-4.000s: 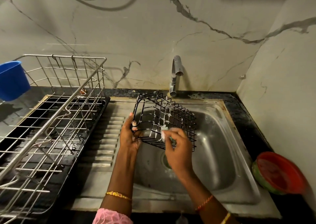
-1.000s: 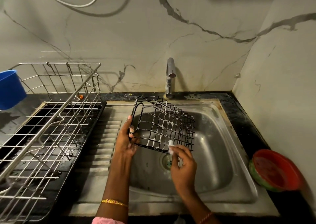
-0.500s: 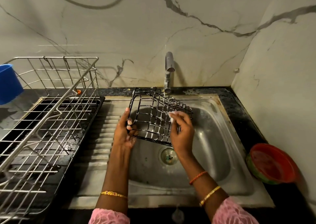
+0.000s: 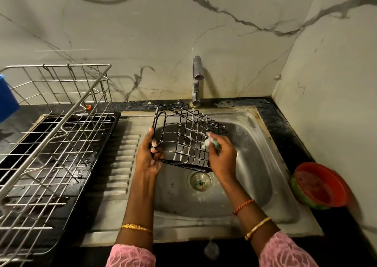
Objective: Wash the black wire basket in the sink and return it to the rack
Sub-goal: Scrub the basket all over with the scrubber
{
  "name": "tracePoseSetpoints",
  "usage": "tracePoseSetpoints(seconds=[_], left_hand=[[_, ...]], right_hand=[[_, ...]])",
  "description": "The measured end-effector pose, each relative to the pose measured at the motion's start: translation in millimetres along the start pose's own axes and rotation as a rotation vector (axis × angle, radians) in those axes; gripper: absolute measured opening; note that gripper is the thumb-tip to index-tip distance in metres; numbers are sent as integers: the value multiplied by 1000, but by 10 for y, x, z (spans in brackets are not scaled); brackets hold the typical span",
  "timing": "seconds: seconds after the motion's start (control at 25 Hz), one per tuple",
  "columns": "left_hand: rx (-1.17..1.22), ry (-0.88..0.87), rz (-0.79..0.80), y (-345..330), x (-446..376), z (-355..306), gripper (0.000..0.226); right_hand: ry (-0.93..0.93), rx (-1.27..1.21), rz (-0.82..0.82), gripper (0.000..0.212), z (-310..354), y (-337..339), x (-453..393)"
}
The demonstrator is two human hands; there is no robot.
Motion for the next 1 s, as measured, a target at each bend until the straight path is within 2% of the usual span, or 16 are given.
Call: tracePoseSetpoints(seconds=[0.16, 0.24, 0.4, 0.6, 0.72, 1.0], left_hand=[[42, -59, -51, 23, -23, -17, 53], [54, -67, -55, 30, -20, -19, 54], [32, -38, -27, 41, -6, 1, 59], [48, -65, -29, 34, -11, -30, 44], [35, -44, -64, 48, -4, -27, 54], [35, -76, -99, 29, -21, 19, 30]], right_hand=[[73, 41, 28, 18, -94, -87, 366], [31, 17, 27, 13, -206, -84, 552], [-128, -63, -29, 16, -394, 29, 439], [-172, -25, 0, 13, -318, 120, -7], [-202, -68, -47, 15, -286, 123, -85], [-96, -21, -46, 24, -302, -95, 610]])
Point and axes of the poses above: each hand's wrist, its own x-axis away from the middle knuckle, its own y-axis out of the back of the hand, z = x × y, the point moved 3 cm from there along -x, towards the middle knuckle, and after that the axes turned 8 degrees about z, right-handed, at the moved point
